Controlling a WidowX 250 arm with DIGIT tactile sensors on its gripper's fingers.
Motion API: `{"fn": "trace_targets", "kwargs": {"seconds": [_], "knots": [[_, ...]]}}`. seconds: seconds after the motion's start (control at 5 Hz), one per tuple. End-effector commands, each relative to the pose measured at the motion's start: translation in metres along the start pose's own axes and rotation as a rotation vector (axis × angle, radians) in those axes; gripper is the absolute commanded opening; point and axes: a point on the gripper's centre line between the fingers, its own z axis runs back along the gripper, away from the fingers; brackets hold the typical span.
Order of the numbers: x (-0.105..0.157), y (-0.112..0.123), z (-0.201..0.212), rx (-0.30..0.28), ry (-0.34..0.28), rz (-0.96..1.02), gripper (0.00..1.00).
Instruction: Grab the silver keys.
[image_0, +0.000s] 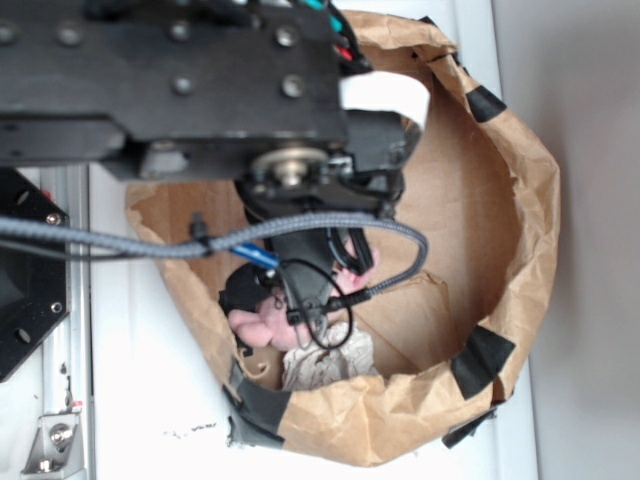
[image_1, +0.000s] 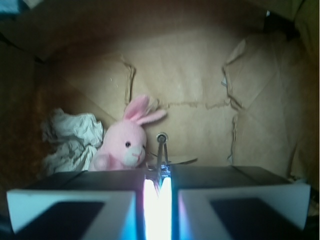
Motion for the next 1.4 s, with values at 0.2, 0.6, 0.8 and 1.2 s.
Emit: {"fn": "trace_targets", "kwargs": {"seconds": [0.2, 0.6, 0.8, 1.2], "knots": [[0.046, 0.002, 0.017, 0.008, 0.052, 0.18, 0.0], [0.031, 0.005, 0.027, -0.017, 0.047, 0.116, 0.0], [0.031, 0.006, 0.039, -0.043, 0.055, 0.116, 0.0], [0.034, 0.008, 0.047, -0.05, 0.068, 0.133, 0.0]]}}
